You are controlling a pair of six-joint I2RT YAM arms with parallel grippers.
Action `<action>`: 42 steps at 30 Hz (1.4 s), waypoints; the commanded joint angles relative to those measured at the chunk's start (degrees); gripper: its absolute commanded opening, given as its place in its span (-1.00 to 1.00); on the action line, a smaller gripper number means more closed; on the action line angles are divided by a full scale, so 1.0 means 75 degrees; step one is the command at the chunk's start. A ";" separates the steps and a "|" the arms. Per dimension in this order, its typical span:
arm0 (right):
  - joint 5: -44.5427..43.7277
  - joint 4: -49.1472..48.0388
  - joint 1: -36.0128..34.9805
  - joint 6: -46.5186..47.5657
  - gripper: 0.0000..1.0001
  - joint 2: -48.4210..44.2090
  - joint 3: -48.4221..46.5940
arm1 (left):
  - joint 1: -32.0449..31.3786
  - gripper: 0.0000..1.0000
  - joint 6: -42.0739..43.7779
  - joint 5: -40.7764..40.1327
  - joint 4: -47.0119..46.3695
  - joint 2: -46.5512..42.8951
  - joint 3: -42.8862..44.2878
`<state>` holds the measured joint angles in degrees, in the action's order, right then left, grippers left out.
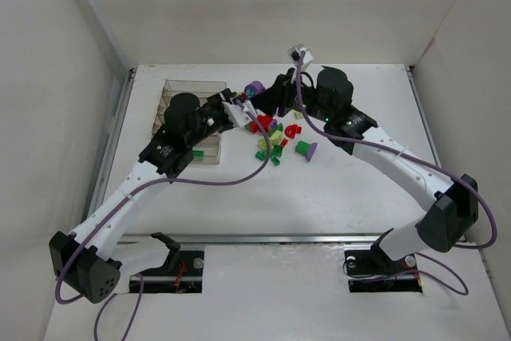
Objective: Sort the legos into containers by color
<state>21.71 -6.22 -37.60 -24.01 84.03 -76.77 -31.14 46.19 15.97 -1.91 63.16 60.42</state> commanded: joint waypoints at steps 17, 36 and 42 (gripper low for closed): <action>0.1007 -0.0390 -0.0119 0.1115 -1.00 -0.0669 0.0264 | -0.0021 0.10 0.0368 0.1117 0.0900 -0.0569 0.0416; 0.1101 -0.0600 -0.0119 0.1045 -1.00 -0.0809 0.0568 | -0.0173 0.04 0.0122 0.1059 0.1263 -0.0159 0.0897; 0.1101 -0.0601 -0.0119 0.0975 -1.00 -0.0739 0.0568 | -0.0313 -0.33 0.0274 0.1129 0.1263 -0.0229 0.0897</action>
<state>29.54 -7.46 -37.98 -16.93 80.23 -72.25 -32.99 47.92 22.83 8.82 62.50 64.55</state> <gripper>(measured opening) 0.430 0.378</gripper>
